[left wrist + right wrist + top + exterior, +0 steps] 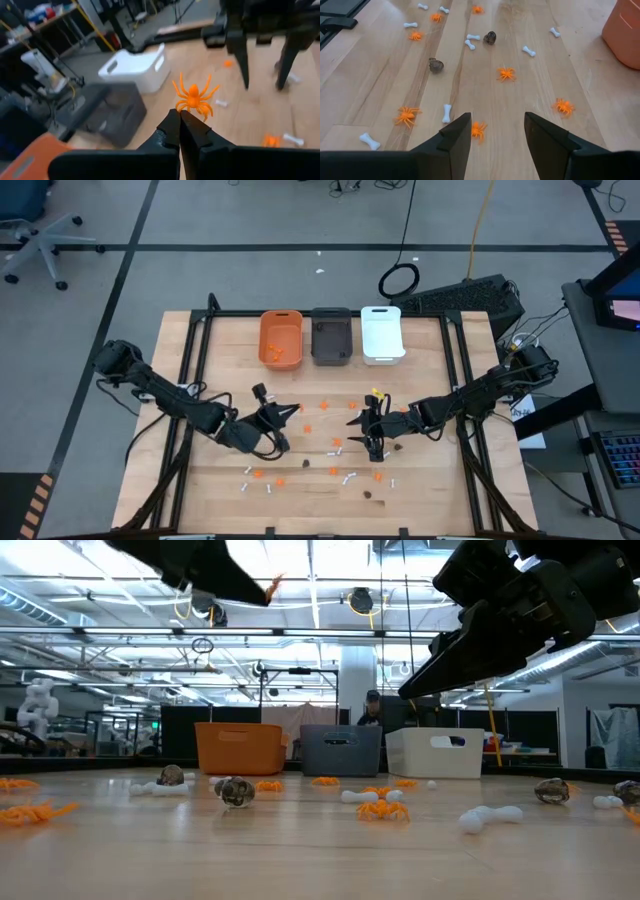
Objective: Sort Halloween decoration
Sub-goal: Put the orange spider toy into the orange bin
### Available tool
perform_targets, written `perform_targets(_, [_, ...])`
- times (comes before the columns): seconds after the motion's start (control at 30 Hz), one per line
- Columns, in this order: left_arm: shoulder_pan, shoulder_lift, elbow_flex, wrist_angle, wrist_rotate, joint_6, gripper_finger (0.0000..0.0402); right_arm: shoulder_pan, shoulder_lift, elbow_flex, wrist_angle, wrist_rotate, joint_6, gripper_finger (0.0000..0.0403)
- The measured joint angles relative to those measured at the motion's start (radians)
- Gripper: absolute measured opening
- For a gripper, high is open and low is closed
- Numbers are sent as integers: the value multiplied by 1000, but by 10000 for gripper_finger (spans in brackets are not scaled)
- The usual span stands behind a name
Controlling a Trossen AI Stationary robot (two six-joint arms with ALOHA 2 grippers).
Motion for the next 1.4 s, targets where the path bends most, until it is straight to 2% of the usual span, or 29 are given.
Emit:
perform_targets(0.53, [-1,0,0,99,65,40,0,0,0,0,-7,0,-4,169])
perform_targets(1.13, [-1,0,0,104,95,401,0,0,0,0,-7,0,-23,169])
perform_targets(1.4, [-1,0,0,105,95,406,0,0,0,0,-7,0,-23,169])
